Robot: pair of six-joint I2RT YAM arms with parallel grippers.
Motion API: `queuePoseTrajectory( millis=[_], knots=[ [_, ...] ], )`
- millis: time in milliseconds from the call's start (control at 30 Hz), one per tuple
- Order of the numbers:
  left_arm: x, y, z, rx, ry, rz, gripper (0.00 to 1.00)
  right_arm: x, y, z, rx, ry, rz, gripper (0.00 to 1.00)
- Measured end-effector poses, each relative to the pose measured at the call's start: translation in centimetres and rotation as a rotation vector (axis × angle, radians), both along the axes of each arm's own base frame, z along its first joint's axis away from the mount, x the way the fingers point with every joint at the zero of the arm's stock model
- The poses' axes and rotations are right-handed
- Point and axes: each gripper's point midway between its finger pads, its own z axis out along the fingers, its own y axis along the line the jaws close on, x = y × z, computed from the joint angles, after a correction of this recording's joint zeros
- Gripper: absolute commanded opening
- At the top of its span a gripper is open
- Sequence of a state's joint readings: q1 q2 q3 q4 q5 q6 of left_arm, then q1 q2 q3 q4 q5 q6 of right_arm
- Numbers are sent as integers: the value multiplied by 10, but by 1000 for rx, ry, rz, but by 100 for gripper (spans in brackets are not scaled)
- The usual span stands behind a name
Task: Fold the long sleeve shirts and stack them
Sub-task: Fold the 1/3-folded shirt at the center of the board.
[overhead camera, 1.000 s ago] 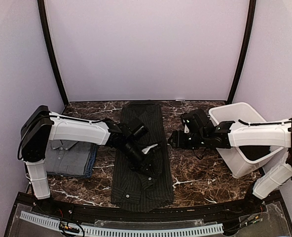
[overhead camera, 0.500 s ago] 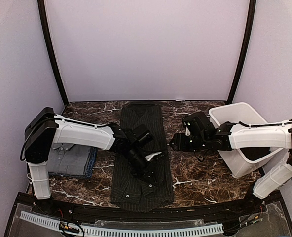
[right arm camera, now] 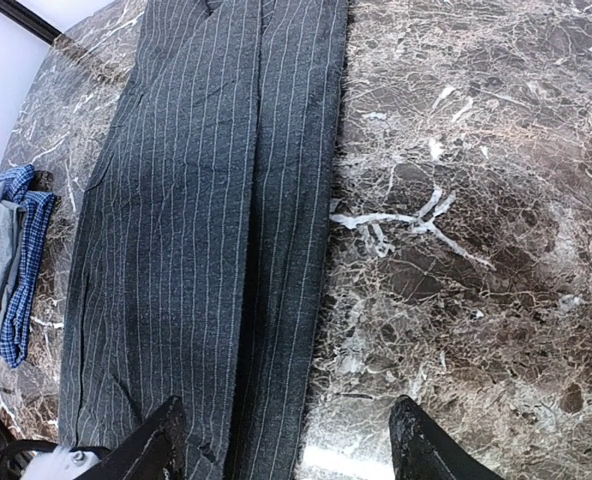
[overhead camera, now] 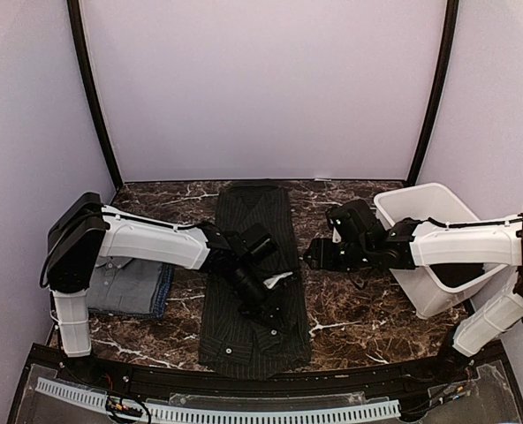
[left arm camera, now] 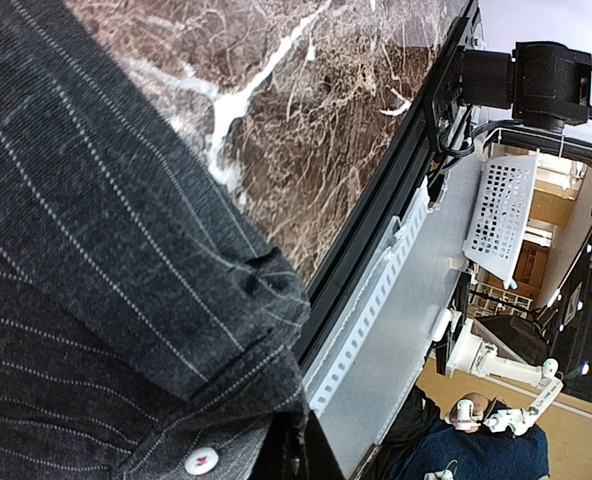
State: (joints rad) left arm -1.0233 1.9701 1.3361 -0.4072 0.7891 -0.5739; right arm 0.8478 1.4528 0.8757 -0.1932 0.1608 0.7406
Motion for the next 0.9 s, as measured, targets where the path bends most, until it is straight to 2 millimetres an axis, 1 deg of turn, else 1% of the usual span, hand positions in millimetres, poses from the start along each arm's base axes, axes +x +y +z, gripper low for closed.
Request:
queuePoseTrajectory(
  millis=[133, 200, 267, 333, 367, 400, 467, 533, 600, 700, 767, 867, 900],
  knots=[
    [-1, -7, -3, -6, 7, -6, 5, 0, 0, 0, 0, 0, 0, 67],
    [-1, -8, -7, -2, 13, -6, 8, 0, 0, 0, 0, 1, 1, 67],
    [-2, -9, -10, 2, 20, -6, 15, -1, 0, -2, -2, 4, 2, 67],
    [-2, -9, -13, 6, 26, -5, 30, -2, -1, -3, -4, 7, 2, 67],
    [-2, -9, -13, 6, 25, -6, 34, -2, -1, -4, -5, 8, 2, 67],
    [-1, -9, -13, 3, 20, -12, 43, -2, -1, -4, -5, 8, 2, 68],
    [1, -10, -11, 10, 14, -5, 51, -2, -1, -4, -5, 8, 3, 69],
    [7, -12, -8, 4, -13, -1, 58, -2, -2, -3, -5, 6, 4, 70],
    [15, -10, -3, -1, -40, 12, 62, -2, -2, 0, -1, 1, 5, 70],
    [36, -3, 13, -15, -87, 61, 62, -2, -1, 3, 3, -6, 8, 69],
    [63, 7, 29, -31, -140, 126, 60, -1, 0, 4, 4, -10, 11, 68],
    [113, 29, 53, -48, -229, 251, 55, 1, 4, 7, 7, -15, 20, 68],
    [126, 35, 58, -51, -253, 283, 54, 3, 6, 8, 11, -18, 24, 68]
  ],
)
